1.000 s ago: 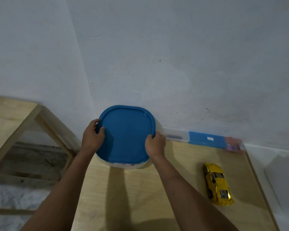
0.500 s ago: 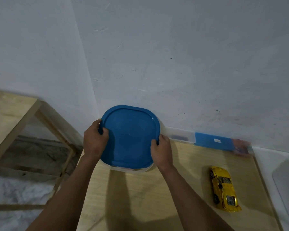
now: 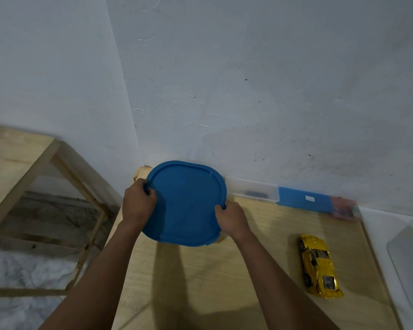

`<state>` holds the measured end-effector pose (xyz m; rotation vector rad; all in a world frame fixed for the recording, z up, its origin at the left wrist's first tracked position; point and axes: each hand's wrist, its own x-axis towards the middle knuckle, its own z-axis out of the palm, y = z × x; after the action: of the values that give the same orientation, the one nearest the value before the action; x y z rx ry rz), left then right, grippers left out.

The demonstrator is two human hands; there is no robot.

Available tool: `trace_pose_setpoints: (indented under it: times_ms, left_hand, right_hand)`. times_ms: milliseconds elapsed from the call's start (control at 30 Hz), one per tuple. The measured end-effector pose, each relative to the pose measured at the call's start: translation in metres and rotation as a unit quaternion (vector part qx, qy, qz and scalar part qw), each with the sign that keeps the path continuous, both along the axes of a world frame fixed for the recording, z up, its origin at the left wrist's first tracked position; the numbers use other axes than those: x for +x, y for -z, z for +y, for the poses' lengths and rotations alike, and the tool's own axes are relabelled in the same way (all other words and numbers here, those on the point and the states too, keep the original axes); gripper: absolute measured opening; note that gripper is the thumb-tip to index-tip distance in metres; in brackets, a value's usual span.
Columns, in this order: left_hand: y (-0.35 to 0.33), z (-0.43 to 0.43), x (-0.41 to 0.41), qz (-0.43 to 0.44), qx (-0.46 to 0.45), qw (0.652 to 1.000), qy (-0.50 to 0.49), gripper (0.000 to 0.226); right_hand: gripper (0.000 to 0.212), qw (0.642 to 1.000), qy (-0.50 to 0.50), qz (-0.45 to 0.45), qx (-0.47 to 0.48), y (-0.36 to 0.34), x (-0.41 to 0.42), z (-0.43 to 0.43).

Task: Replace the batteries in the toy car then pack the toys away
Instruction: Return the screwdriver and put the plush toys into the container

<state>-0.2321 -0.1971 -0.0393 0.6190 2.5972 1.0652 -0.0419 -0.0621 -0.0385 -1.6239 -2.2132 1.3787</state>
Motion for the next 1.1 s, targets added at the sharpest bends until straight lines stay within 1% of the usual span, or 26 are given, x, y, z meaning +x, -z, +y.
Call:
trace_pose_setpoints:
  times_ms: [33, 67, 133, 167, 200, 267, 333, 433, 500, 667, 800, 867, 1000, 1100]
  left_hand:
    - [0.002, -0.001, 0.001, 0.004, -0.004, 1.000, -0.003, 0.035]
    - [0.004, -0.001, 0.002, 0.008, -0.006, 1.000, -0.006, 0.034]
    - [0.007, 0.001, 0.003, 0.020, -0.008, 1.000, -0.009, 0.032]
    - [0.009, 0.002, 0.003, 0.023, -0.008, 1.000, -0.006, 0.031]
    - [0.011, 0.002, 0.003, 0.027, -0.009, 1.000, -0.001, 0.031]
    - [0.015, 0.002, 0.003, 0.039, -0.015, 0.999, 0.022, 0.037]
    - [0.018, 0.002, 0.001, 0.057, -0.026, 0.997, 0.051, 0.048]
    - [0.019, 0.005, -0.005, 0.057, -0.065, 0.993, 0.086, 0.060]
    - [0.019, 0.007, -0.010, 0.049, -0.081, 0.991, 0.091, 0.061]
    - [0.023, 0.009, -0.010, 0.023, -0.059, 0.996, 0.070, 0.057]
    - [0.024, 0.012, -0.010, 0.028, -0.029, 0.996, 0.076, 0.050]
    - [0.023, 0.014, -0.013, 0.035, -0.027, 0.996, 0.074, 0.045]
    - [0.022, 0.022, -0.018, 0.043, -0.046, 0.995, 0.071, 0.036]
    - [0.024, 0.021, -0.018, 0.042, -0.040, 0.996, 0.073, 0.037]
  right_hand:
    - [0.016, 1.000, -0.007, 0.000, -0.007, 0.000, 0.000, -0.001]
    - [0.019, 1.000, -0.015, 0.004, -0.008, -0.002, 0.001, -0.002]
    - [0.055, 0.999, -0.036, 0.011, -0.013, -0.005, 0.002, -0.001]
    - [0.067, 0.999, -0.047, 0.008, -0.013, -0.007, 0.002, -0.001]
    - [0.072, 0.998, -0.062, -0.001, -0.004, -0.009, 0.001, 0.000]
    - [0.075, 0.992, -0.108, -0.047, 0.035, -0.010, -0.003, 0.002]
    - [0.076, 0.982, -0.143, -0.092, 0.080, -0.010, -0.011, 0.004]
    - [0.081, 0.975, -0.148, -0.118, 0.115, -0.009, -0.025, 0.004]
    - [0.079, 0.977, -0.127, -0.114, 0.126, -0.009, -0.031, 0.006]
    - [0.054, 0.978, -0.083, -0.068, 0.180, 0.002, -0.038, 0.013]
    - [0.040, 0.989, -0.011, -0.013, 0.147, 0.016, -0.037, 0.018]
    - [0.041, 0.988, 0.002, -0.008, 0.154, 0.021, -0.036, 0.018]
    - [0.043, 0.987, -0.003, -0.002, 0.160, 0.025, -0.035, 0.020]
    - [0.045, 0.986, 0.007, -0.009, 0.164, 0.025, -0.035, 0.016]
